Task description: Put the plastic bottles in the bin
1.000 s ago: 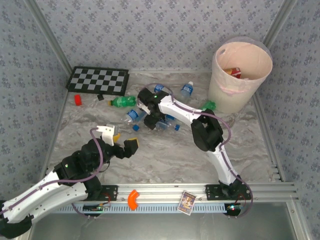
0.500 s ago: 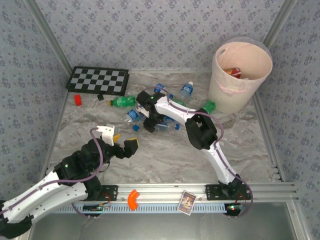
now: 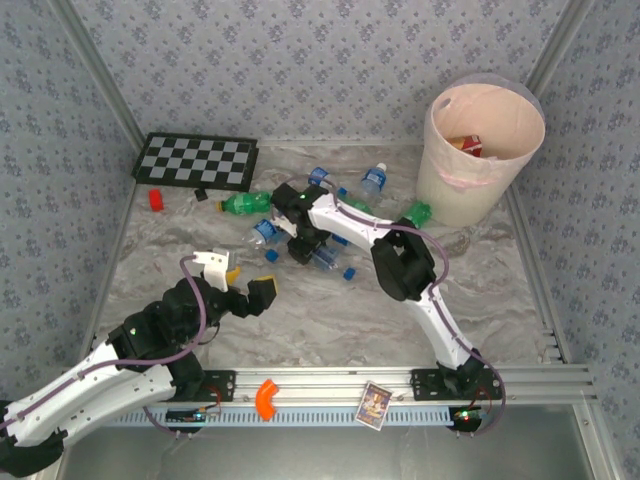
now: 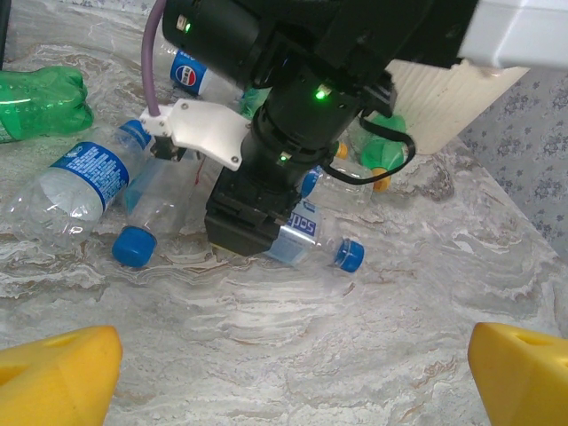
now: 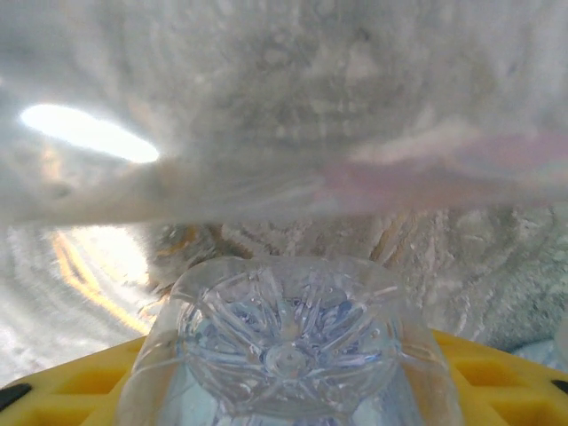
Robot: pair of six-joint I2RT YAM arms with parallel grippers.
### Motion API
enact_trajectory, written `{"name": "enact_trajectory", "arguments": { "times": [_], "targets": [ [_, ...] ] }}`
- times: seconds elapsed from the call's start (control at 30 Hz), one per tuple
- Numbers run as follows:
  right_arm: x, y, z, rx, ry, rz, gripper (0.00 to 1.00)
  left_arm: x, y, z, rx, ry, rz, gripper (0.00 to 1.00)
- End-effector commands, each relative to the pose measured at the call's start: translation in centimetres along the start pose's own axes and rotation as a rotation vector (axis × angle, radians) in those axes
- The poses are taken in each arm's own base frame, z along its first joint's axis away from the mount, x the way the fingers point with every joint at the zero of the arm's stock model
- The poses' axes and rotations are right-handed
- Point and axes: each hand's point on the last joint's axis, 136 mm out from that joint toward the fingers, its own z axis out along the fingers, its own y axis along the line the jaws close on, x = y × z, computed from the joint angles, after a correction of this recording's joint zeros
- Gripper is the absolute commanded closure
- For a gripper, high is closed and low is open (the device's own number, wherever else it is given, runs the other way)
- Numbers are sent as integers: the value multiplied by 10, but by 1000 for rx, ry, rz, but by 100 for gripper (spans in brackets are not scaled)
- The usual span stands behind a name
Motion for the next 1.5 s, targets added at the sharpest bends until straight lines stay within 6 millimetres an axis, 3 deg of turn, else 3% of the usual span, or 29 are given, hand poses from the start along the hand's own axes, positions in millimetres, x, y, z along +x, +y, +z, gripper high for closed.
{"name": "enact_trajectory", "arguments": {
  "times": [0.0, 0.23, 0.43, 0.6, 0.8, 1.23, 1.47],
  "targets": [
    [-10, -1, -63, -11, -130, 44, 44, -7, 2, -5, -10, -23, 5, 0],
    [-10, -25, -139, -1, -326, 163, 44, -11, -1, -6, 0, -29, 4, 0],
    [1, -66, -231, -14, -615, 325, 44, -13, -4, -4, 10, -31, 3, 0],
    [24, -117, -297, 19, -830, 476, 44, -15, -11, 0, 33, -32, 0, 0],
    [65, -165, -359, 92, -1043, 625, 43, -30, -34, 6, 103, -43, 17, 0],
    [162, -247, -437, 422, -1330, 897, 44, -71, -87, 20, 226, -75, 69, 0],
    [197, -295, -466, 639, -1411, 986, 43, -72, -98, 29, 256, -52, 67, 0]
  ]
}}
